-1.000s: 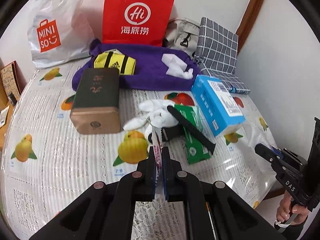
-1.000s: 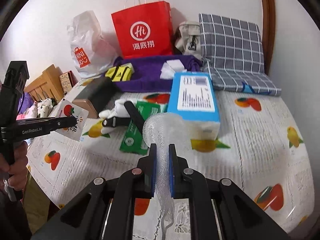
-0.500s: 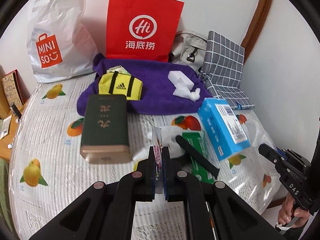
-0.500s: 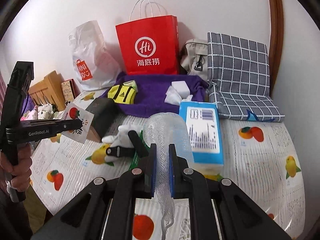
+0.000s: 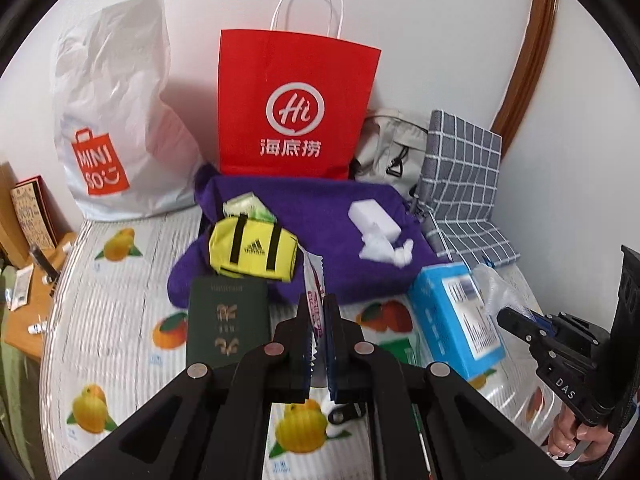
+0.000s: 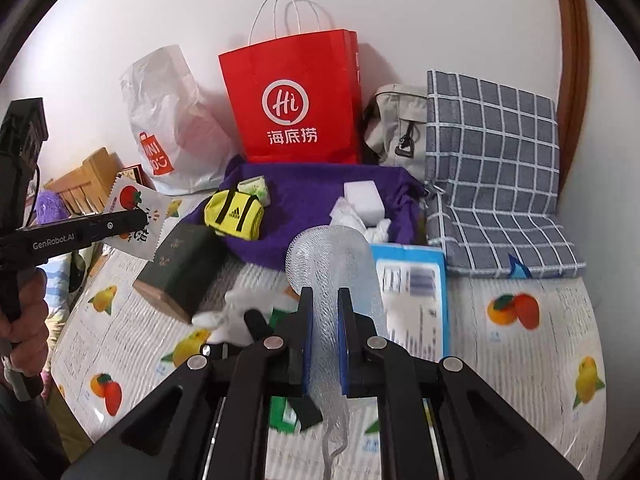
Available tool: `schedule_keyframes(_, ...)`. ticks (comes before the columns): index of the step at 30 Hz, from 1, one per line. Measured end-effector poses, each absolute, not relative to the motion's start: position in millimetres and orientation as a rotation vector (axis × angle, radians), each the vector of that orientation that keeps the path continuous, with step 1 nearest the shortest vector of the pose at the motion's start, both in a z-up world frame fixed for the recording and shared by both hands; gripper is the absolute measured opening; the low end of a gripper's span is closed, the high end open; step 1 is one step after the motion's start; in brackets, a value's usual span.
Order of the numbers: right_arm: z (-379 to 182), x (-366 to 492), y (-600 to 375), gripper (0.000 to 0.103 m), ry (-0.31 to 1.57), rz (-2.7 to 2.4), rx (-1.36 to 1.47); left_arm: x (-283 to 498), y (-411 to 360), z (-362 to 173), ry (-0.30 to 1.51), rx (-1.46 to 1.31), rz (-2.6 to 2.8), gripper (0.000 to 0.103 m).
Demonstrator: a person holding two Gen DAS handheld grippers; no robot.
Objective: Organize soft objects
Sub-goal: 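Carry the snack packet in the left tool and mesh bag in the right toward the towel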
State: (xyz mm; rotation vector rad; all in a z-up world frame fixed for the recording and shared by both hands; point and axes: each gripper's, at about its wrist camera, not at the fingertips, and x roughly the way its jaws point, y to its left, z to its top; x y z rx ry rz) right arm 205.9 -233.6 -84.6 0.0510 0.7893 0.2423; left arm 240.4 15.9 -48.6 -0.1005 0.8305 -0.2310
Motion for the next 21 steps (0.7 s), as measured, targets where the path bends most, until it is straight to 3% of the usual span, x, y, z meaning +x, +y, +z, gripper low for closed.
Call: schedule_keyframes(21, -68.3, 334.6, -214.5, 0.01, 0.763, 0.328, 0.053, 326.3, 24.2, -56.7, 0.855, -0.105, -0.17, 0.006)
